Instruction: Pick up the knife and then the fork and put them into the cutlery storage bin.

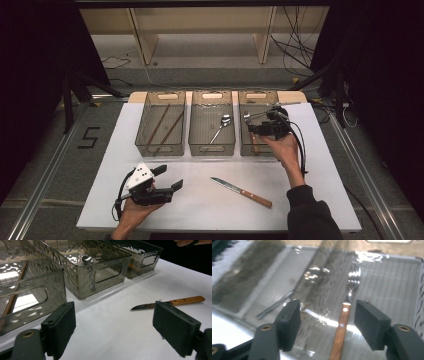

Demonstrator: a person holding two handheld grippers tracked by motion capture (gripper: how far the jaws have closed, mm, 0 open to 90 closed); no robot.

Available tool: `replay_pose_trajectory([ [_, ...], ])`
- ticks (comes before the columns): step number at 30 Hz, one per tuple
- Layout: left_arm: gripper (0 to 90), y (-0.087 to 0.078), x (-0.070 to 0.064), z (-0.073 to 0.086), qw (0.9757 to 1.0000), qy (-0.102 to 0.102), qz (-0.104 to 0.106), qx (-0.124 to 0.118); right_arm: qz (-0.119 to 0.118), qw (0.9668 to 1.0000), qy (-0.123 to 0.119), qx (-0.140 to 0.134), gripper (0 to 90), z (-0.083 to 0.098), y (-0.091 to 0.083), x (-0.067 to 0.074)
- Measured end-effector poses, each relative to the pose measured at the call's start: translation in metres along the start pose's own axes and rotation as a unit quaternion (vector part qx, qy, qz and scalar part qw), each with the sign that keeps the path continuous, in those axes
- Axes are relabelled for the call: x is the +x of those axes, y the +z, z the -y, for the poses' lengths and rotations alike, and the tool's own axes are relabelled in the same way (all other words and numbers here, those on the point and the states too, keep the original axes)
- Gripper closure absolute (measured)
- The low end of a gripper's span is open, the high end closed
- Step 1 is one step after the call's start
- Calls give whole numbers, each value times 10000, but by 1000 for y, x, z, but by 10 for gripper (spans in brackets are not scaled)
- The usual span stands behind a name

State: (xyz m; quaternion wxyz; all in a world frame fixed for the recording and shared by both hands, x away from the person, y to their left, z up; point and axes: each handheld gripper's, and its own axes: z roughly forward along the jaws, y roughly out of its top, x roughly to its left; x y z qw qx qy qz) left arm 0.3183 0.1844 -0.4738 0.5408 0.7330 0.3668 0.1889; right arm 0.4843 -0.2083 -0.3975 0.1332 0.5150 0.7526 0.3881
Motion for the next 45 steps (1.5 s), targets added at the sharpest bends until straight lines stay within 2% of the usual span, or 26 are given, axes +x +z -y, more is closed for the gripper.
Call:
replay_pose_trajectory([
  [3,183,0,0,0,10000,-11,14,4,-205,9994,-236,-122,331,5,-13,8],
  [8,182,0,0,0,10000,-34,25,2,-583,9962,-628,-174,318,19,-31,25],
  [14,179,0,0,0,10000,-56,16,-5,-843,9921,-922,-128,299,38,-39,39],
  [20,175,1,0,0,10000,-79,17,-8,-1091,9864,-1228,-37,292,56,-47,51],
  [24,174,1,-1,0,10000,-38,26,11,-1104,9806,-1600,262,290,63,-47,62],
  [26,173,1,0,0,10000,-43,35,-4,-1201,9772,-1713,363,290,66,-47,66],
  [31,172,0,0,0,10000,-48,39,-9,-1244,9681,-2060,704,298,76,-45,74],
  [40,171,0,-1,0,10000,-20,41,5,-1135,9530,-2354,1531,324,92,-37,78],
  [41,171,0,-1,-1,10000,-26,46,1,-1123,9527,-2330,1598,329,94,-36,79],
  [45,171,0,-1,0,10000,-28,46,3,-1084,9476,-2431,1768,358,98,-33,81],
])
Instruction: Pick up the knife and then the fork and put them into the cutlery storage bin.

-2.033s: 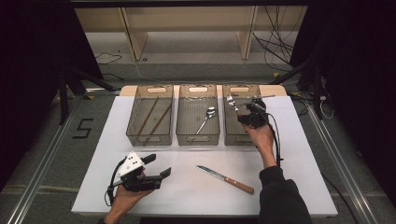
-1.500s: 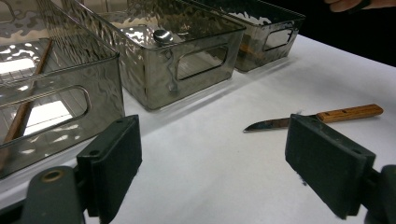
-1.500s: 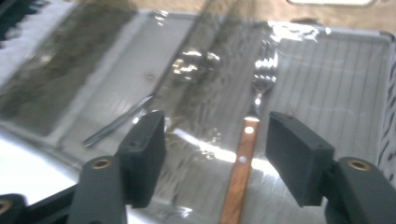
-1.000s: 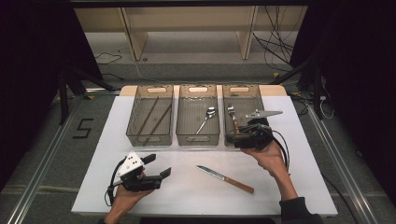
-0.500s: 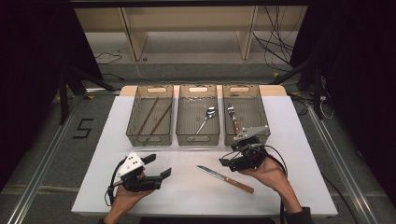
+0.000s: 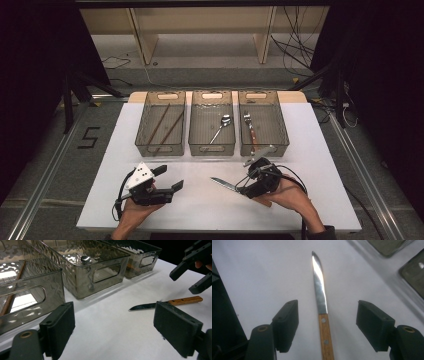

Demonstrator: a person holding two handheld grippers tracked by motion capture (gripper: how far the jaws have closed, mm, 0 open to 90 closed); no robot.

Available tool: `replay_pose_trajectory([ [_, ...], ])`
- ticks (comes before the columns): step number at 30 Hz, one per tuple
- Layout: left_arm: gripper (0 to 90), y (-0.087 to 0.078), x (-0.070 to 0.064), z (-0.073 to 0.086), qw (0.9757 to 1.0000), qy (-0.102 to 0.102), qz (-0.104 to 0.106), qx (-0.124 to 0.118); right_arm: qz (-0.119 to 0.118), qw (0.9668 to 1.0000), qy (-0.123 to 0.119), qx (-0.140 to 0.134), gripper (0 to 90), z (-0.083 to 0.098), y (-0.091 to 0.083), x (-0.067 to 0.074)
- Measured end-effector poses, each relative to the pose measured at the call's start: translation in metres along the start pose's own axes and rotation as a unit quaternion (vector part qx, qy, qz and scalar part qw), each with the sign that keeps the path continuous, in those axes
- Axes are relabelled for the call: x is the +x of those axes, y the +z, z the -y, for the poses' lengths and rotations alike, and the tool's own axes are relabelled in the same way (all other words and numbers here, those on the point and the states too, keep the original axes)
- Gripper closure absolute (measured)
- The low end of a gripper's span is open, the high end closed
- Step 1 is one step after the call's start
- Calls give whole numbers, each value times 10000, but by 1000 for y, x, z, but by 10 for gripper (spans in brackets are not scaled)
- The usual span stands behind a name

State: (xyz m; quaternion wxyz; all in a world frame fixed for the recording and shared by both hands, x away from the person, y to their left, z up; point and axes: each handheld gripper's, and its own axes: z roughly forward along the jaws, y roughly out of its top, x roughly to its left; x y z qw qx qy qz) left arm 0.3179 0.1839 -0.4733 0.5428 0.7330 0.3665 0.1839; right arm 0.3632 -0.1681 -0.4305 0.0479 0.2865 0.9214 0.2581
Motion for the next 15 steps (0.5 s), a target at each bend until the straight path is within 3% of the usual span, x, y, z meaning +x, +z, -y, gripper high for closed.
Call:
replay_pose_trajectory([
  [9,170,0,-1,0,10000,4,19,-21,32,9979,-245,598,467,4,15,5],
  [15,170,0,-1,0,10000,5,17,-15,90,9960,-251,858,526,5,23,5],
])
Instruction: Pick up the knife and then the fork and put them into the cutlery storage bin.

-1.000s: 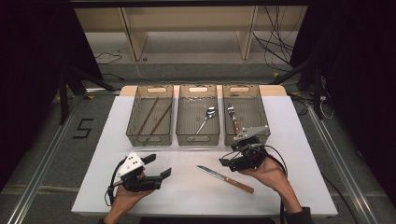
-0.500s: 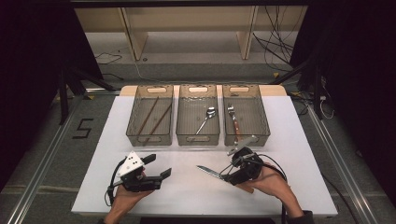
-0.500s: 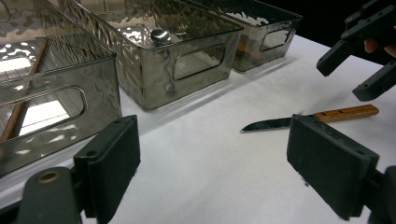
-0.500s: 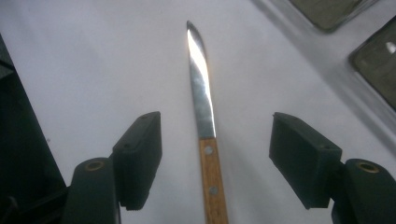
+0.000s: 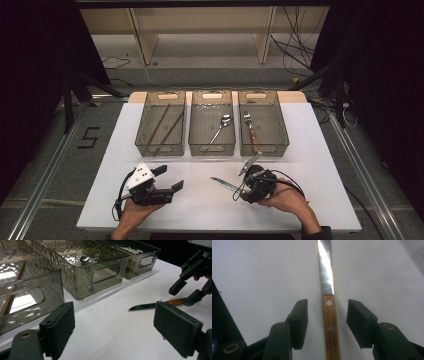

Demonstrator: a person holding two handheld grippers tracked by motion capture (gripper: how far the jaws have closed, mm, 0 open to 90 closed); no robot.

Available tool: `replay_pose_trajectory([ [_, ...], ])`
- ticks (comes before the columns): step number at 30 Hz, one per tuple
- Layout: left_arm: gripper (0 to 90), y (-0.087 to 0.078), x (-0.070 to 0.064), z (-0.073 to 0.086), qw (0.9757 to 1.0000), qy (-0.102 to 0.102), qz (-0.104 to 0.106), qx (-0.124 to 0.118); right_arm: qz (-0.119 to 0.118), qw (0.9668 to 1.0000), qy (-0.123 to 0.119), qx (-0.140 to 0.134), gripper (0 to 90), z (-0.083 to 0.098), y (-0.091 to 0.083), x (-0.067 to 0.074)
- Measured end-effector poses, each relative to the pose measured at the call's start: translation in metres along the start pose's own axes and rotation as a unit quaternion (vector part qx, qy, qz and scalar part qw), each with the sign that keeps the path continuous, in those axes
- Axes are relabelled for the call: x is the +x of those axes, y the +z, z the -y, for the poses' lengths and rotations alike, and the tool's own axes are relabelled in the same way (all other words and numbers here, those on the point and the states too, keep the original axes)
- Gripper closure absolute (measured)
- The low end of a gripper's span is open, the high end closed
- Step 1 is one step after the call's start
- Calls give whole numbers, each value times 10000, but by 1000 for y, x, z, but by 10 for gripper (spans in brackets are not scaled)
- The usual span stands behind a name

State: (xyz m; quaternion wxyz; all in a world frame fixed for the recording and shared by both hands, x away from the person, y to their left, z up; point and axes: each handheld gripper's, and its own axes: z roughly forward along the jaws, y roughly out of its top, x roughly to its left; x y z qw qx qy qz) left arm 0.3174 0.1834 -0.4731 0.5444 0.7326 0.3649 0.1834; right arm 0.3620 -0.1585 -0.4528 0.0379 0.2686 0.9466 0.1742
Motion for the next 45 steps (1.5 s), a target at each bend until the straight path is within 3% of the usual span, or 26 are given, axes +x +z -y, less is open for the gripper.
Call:
replay_pose_trajectory([
  [7,170,0,0,0,10000,9,5,-1,137,9995,4,271,602,-1,8,2],
  [11,170,0,-1,0,10000,8,7,-2,208,9990,-174,357,663,-1,11,3],
  [19,170,0,-1,0,10000,23,13,5,228,9986,-246,408,758,-3,12,7],
  [21,170,0,-1,0,10000,20,10,0,247,9981,-410,396,768,-3,12,7],
  [25,170,0,-1,0,10000,19,7,-2,252,9979,-461,381,771,-3,11,7],
  [36,170,0,-1,0,10000,23,-2,3,476,9978,-329,-322,772,-4,-19,6],
  [45,170,0,-1,0,10000,19,-3,2,498,9942,105,-949,772,-2,-35,-5],
])
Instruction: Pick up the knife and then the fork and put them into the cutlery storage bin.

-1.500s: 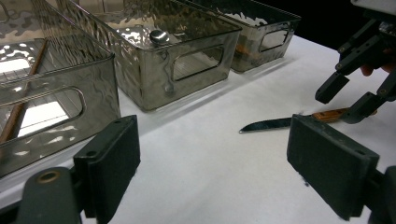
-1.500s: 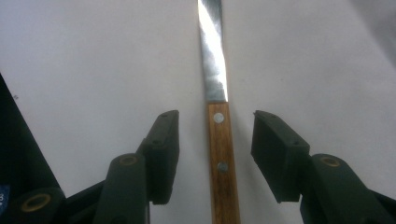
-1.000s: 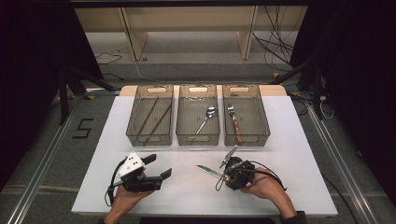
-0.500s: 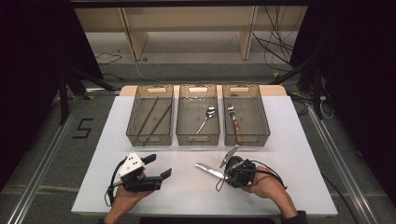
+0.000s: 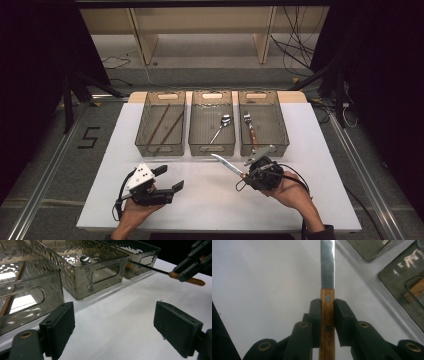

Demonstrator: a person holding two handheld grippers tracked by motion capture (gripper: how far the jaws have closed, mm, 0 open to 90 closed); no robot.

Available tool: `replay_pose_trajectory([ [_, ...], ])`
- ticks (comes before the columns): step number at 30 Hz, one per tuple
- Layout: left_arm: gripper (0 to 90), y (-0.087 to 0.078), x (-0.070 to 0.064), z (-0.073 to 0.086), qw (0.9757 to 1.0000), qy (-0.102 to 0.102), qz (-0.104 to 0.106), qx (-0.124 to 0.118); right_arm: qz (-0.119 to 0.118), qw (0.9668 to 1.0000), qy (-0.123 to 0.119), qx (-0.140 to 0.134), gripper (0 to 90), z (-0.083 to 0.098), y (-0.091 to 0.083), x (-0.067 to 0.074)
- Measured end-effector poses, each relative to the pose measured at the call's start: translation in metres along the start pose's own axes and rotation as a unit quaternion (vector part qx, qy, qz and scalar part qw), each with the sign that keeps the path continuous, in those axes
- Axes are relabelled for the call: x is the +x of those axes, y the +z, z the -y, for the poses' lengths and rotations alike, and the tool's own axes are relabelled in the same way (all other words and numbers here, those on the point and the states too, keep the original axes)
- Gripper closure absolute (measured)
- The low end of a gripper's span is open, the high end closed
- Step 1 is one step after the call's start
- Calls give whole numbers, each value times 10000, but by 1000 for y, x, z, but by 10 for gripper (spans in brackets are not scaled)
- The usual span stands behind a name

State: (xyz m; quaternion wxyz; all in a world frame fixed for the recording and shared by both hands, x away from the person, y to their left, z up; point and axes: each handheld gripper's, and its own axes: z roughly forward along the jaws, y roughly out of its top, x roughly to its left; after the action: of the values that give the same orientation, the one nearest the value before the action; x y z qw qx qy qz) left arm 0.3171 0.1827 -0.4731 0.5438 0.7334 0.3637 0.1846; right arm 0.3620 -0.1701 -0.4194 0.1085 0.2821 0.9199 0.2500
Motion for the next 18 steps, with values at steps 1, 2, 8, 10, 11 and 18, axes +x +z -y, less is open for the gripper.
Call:
replay_pose_trajectory([
  [1,170,0,0,0,10000,5,0,3,11,10000,44,-75,772,0,-1,-2],
  [2,170,0,0,0,10000,10,-4,6,-2,9998,104,-147,772,-1,-2,-3],
  [8,170,0,0,0,10000,5,-26,1,78,9975,410,-572,772,-6,-14,-16],
  [10,170,1,0,0,10000,-2,-33,0,106,9959,541,-712,772,-9,-18,-21],
  [11,170,0,1,0,10000,1,-35,0,122,9950,596,-788,772,-10,-20,-24],
  [18,170,0,1,0,10000,19,-48,-8,322,9886,1031,-1049,771,-18,-28,-45],
])
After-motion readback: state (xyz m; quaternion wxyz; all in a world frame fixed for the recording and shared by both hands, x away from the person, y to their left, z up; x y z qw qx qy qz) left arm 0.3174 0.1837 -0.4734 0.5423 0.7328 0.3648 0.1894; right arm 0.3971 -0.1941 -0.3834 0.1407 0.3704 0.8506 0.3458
